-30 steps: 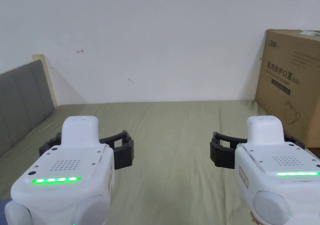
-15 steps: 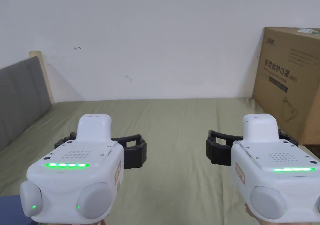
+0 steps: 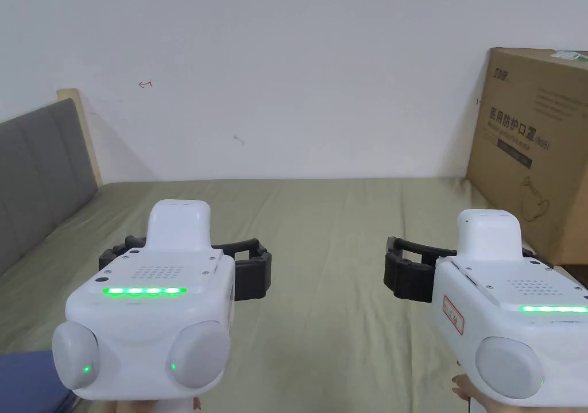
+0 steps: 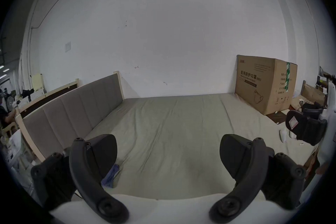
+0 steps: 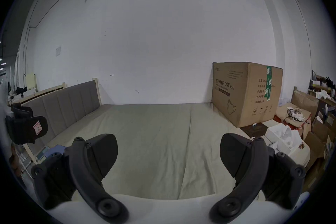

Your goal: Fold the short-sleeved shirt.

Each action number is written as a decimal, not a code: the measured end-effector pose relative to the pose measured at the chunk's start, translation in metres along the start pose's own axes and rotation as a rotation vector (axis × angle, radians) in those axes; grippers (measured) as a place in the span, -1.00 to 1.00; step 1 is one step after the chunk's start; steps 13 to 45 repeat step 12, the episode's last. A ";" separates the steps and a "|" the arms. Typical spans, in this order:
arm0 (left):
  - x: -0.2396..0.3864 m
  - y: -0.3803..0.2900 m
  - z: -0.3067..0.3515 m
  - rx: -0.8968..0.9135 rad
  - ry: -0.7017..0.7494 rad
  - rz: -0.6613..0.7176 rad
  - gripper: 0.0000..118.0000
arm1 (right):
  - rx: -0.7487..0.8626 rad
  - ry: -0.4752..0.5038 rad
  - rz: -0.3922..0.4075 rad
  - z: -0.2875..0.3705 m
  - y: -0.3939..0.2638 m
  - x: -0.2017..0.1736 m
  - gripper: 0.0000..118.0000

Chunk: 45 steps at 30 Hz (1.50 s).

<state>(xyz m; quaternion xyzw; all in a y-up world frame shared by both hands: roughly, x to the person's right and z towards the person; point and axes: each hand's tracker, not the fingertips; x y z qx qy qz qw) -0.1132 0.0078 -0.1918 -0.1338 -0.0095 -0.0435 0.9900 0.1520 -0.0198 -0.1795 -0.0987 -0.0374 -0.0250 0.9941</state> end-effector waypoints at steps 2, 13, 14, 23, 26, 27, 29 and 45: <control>0.000 0.000 -0.001 -0.001 0.002 0.002 0.94 | -0.003 -0.009 0.009 0.000 -0.001 0.000 0.92; 0.005 -0.005 0.006 0.096 0.008 -0.057 0.94 | -0.004 -0.011 0.014 -0.002 0.000 -0.001 0.92; 0.005 -0.005 0.006 0.096 0.008 -0.057 0.94 | -0.004 -0.011 0.014 -0.002 0.000 -0.001 0.92; 0.005 -0.005 0.006 0.096 0.008 -0.057 0.94 | -0.004 -0.011 0.014 -0.002 0.000 -0.001 0.92; 0.005 -0.005 0.006 0.096 0.008 -0.057 0.94 | -0.004 -0.011 0.014 -0.002 0.000 -0.001 0.92; 0.005 -0.005 0.006 0.096 0.008 -0.057 0.94 | -0.004 -0.011 0.014 -0.002 0.000 -0.001 0.92; 0.005 -0.005 0.006 0.096 0.008 -0.057 0.94 | -0.004 -0.011 0.014 -0.002 0.000 -0.001 0.92; 0.005 -0.005 0.006 0.096 0.008 -0.057 0.94 | -0.004 -0.011 0.014 -0.002 0.000 -0.001 0.92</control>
